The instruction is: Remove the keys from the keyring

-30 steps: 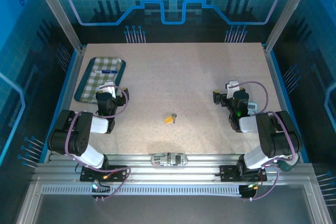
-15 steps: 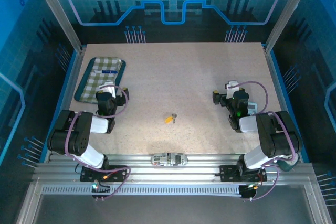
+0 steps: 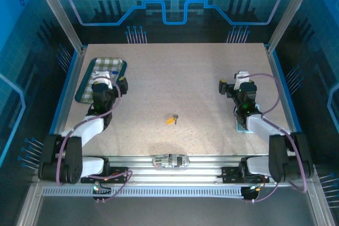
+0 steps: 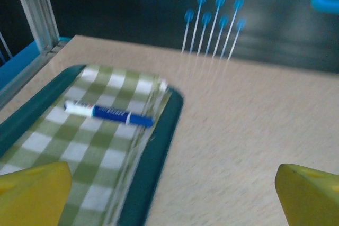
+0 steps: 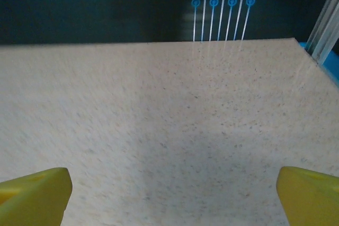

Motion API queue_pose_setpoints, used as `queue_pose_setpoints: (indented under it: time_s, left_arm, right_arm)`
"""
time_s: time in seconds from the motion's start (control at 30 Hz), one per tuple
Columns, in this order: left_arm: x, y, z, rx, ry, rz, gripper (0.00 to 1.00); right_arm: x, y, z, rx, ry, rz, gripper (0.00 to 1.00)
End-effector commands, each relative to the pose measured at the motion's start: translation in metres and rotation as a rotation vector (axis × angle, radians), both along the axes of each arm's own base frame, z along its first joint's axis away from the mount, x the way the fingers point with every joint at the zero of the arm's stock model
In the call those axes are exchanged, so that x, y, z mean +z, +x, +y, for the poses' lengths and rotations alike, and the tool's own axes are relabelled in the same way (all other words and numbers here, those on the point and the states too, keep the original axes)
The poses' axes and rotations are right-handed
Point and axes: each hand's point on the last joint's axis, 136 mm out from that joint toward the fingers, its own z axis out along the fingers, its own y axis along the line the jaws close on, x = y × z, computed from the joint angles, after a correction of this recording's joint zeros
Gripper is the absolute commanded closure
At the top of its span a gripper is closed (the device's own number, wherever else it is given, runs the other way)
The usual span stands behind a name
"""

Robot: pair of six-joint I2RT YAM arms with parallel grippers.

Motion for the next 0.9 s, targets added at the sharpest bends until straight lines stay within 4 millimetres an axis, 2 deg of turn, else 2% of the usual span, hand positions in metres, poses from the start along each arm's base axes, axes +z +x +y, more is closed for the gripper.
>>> queue_pose_setpoints:
  time_s: [0.0, 0.07, 0.17, 0.23, 0.33, 0.4, 0.5, 0.63, 0.73, 0.87]
  left_arm:
    - [0.003, -0.007, -0.018, -0.061, -0.275, 0.075, 0.01]
    - [0.007, -0.008, -0.041, -0.176, -0.357, 0.089, 0.05]
    - [0.003, -0.018, -0.082, -0.33, -0.43, 0.116, 0.23]
    - [-0.008, -0.03, -0.115, -0.42, -0.398, 0.2, 0.33]
    - [-0.026, -0.049, -0.159, -0.529, -0.271, 0.325, 0.38]
    - [-0.038, -0.061, -0.183, -0.6, -0.178, 0.396, 0.41]
    - [-0.06, -0.073, -0.216, -0.711, -0.122, 0.5, 0.5]
    - [-0.081, -0.085, -0.257, -0.837, -0.029, 0.594, 0.52]
    - [-0.098, -0.092, -0.28, -0.909, 0.063, 0.67, 0.52]
    - [-0.125, -0.094, -0.294, -0.934, 0.185, 0.789, 0.52]
  right_arm:
    - [-0.02, -0.015, 0.013, 0.058, 0.387, 0.175, 0.0]
    - [-0.017, -0.014, 0.038, 0.193, 0.44, 0.206, 0.1]
    - [-0.024, -0.028, 0.065, 0.26, 0.396, 0.288, 0.13]
    - [-0.029, -0.04, 0.078, 0.284, 0.374, 0.355, 0.16]
    - [-0.037, -0.055, 0.092, 0.323, 0.396, 0.425, 0.19]
    - [-0.042, -0.063, 0.094, 0.328, 0.4, 0.445, 0.19]
    - [-0.047, -0.072, 0.092, 0.311, 0.403, 0.463, 0.2]
    - [-0.047, -0.079, 0.093, 0.318, 0.409, 0.48, 0.2]
    - [-0.05, -0.082, 0.091, 0.312, 0.402, 0.488, 0.2]
    - [-0.051, -0.085, 0.092, 0.322, 0.404, 0.482, 0.2]
